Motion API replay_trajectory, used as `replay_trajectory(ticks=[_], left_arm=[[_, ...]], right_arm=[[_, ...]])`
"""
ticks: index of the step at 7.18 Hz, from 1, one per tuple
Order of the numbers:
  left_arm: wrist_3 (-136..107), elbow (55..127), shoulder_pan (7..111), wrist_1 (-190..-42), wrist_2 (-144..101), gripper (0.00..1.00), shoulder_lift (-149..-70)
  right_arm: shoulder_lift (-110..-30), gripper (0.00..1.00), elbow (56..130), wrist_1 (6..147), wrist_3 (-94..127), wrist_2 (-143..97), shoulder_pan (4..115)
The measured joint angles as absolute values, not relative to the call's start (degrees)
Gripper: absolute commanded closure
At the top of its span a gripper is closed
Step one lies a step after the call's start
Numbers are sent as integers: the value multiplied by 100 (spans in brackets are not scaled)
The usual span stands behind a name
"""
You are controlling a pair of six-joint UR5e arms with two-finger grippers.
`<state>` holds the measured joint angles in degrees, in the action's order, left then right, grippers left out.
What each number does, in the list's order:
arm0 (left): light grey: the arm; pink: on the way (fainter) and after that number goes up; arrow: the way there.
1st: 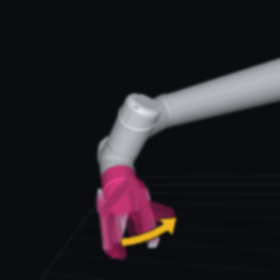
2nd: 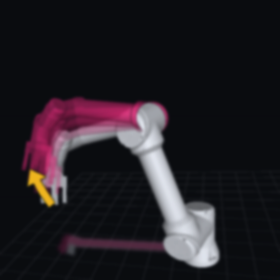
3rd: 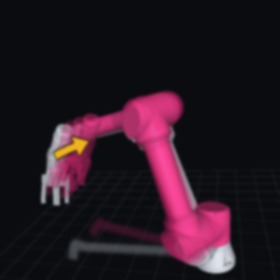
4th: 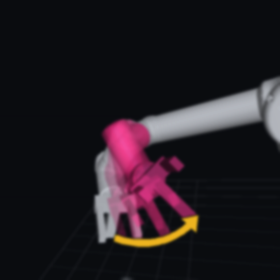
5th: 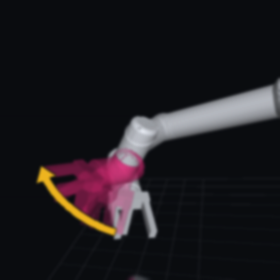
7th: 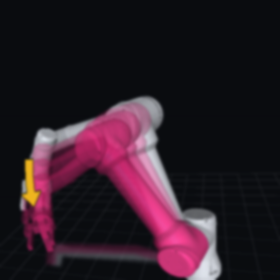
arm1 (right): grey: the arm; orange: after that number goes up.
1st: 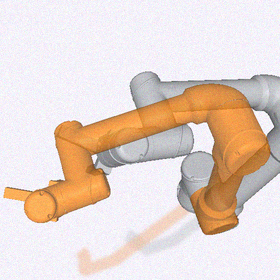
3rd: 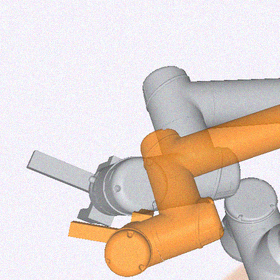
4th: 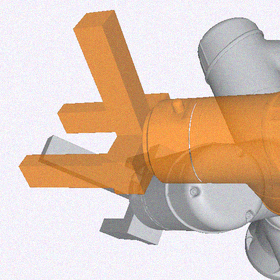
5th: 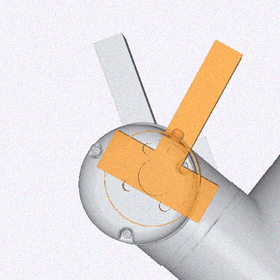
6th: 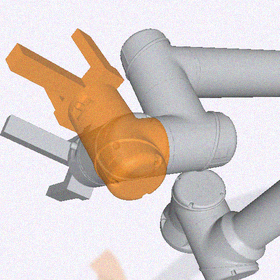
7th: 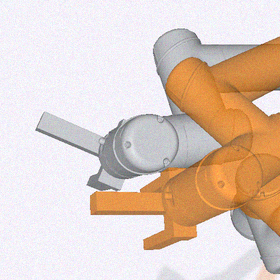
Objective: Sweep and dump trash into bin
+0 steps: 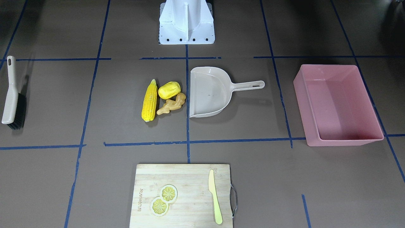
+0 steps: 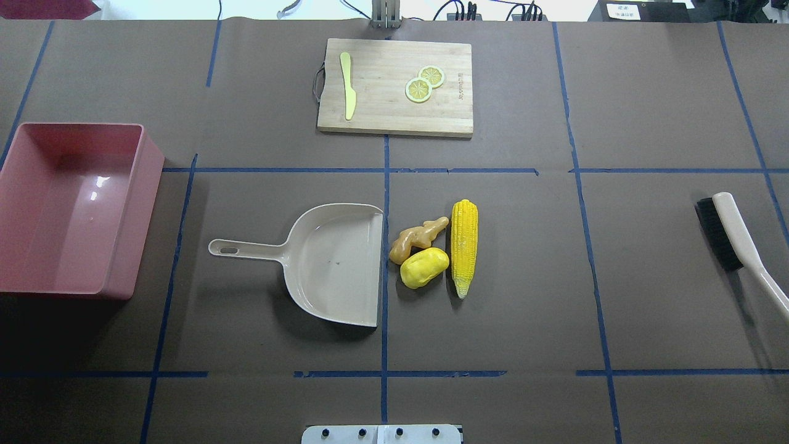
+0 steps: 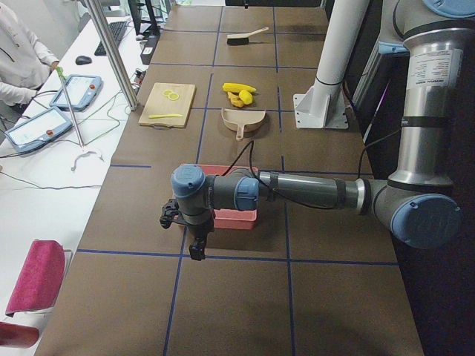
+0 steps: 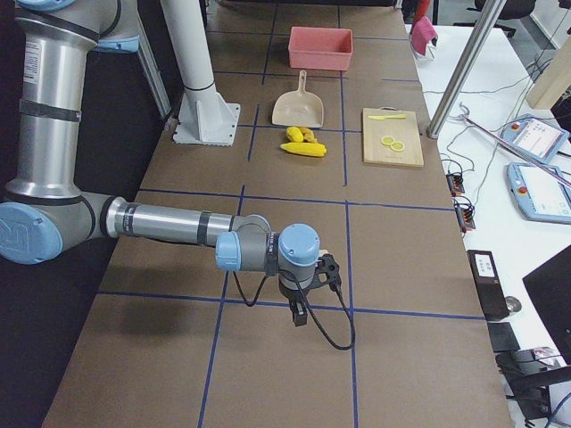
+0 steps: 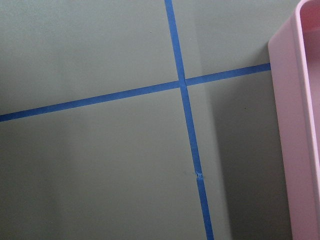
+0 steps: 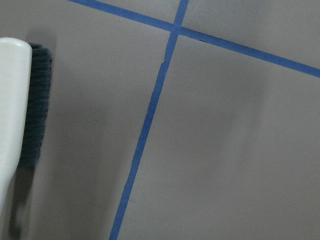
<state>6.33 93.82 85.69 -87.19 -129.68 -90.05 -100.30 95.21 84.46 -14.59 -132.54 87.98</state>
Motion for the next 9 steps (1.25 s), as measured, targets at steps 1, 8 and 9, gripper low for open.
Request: replay_trajectory(ticks=[1,8,9], left_arm=[[635,9392,8561,-8721,-12961,0,-8996],[588,9336,8354,-8801,-12908,0,-9178],[589,9314,8349,-8836,-12909,0,-9217]], right_arm=[[-10033,0,9521,8446,-1459,-13254,8798],[-10002,0,9550,8166,-1433,-13228,8789],[-9982,0,9526,8008,-1409,-13297,8780]])
